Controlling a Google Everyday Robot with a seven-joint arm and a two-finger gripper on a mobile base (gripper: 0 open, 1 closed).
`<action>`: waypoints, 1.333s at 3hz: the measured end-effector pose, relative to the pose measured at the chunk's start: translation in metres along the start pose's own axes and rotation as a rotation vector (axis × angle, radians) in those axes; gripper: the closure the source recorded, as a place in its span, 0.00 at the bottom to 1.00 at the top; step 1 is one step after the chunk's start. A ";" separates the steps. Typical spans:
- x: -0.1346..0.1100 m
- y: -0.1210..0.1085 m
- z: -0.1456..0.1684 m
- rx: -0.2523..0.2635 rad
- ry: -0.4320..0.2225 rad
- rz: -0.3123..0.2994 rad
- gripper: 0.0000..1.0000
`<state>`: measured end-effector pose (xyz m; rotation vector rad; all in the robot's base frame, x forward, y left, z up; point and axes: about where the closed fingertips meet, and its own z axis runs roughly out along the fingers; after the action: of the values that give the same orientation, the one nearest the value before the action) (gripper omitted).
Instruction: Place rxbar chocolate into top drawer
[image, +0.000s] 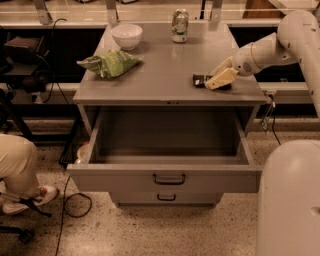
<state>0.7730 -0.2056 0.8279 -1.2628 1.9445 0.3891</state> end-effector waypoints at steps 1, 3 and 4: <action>0.000 0.000 0.000 0.000 0.000 0.000 1.00; 0.000 0.000 0.000 0.000 0.000 0.000 1.00; 0.000 0.000 0.000 0.000 0.000 0.000 1.00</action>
Offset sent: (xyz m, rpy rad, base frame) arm -0.0868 -0.0310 0.1937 0.0472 -0.3033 -0.1168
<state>0.7729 -0.2056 0.8281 -1.2626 1.9442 0.3892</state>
